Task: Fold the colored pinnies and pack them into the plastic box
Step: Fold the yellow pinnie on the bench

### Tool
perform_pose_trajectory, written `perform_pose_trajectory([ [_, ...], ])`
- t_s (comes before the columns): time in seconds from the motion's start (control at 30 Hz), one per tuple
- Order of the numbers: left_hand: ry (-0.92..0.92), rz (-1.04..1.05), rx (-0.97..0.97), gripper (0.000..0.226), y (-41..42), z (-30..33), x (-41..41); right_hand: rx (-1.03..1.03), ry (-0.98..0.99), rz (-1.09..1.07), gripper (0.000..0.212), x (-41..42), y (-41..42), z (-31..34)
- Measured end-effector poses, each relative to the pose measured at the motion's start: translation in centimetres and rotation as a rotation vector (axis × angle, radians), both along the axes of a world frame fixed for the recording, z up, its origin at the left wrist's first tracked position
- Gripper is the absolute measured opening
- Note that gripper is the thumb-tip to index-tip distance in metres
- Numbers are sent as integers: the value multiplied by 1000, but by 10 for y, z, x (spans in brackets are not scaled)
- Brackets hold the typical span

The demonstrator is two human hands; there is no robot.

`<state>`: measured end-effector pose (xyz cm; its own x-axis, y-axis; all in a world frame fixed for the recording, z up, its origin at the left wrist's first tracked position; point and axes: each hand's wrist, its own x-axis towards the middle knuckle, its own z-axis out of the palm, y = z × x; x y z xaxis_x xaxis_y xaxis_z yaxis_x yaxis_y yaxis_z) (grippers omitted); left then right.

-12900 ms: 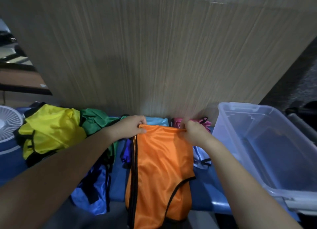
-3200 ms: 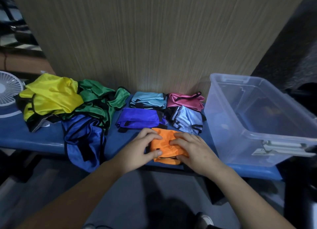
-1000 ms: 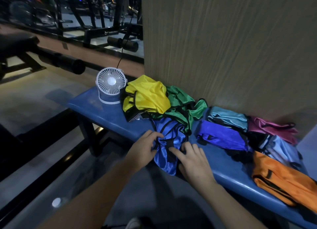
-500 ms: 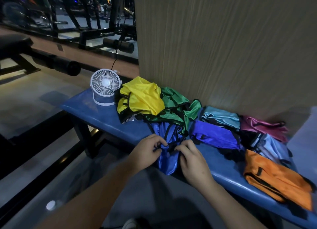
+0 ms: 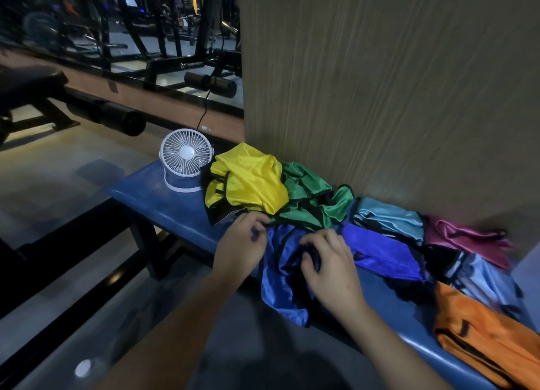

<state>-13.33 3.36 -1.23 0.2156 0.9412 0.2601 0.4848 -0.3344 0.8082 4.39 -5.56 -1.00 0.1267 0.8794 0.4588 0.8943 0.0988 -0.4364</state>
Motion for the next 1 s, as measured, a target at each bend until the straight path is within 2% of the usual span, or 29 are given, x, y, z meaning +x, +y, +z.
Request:
perform_pose_trajectory([
  [0.13,-22,159,81,33,18,2,3,42,-74,-46,31,-12,49,14],
  [0.3,-5,268,47,50,31,0,2,-131,-149,-99,61,-28,94,24],
  [0.37,-7,279,19,52,35,-1,1,-164,-168,-116,64,-31,106,25],
  [0.53,-8,265,9,57,36,-2,2,-38,-137,-126,31,-39,115,25],
  [0.7,-5,258,84,72,33,-1,-1,138,13,-23,15,-36,99,31],
  [0.83,-26,263,124,78,24,3,-2,171,187,87,14,-32,72,42],
  [1.0,-133,237,193,87,-1,20,1,171,204,98,18,-23,24,55],
])
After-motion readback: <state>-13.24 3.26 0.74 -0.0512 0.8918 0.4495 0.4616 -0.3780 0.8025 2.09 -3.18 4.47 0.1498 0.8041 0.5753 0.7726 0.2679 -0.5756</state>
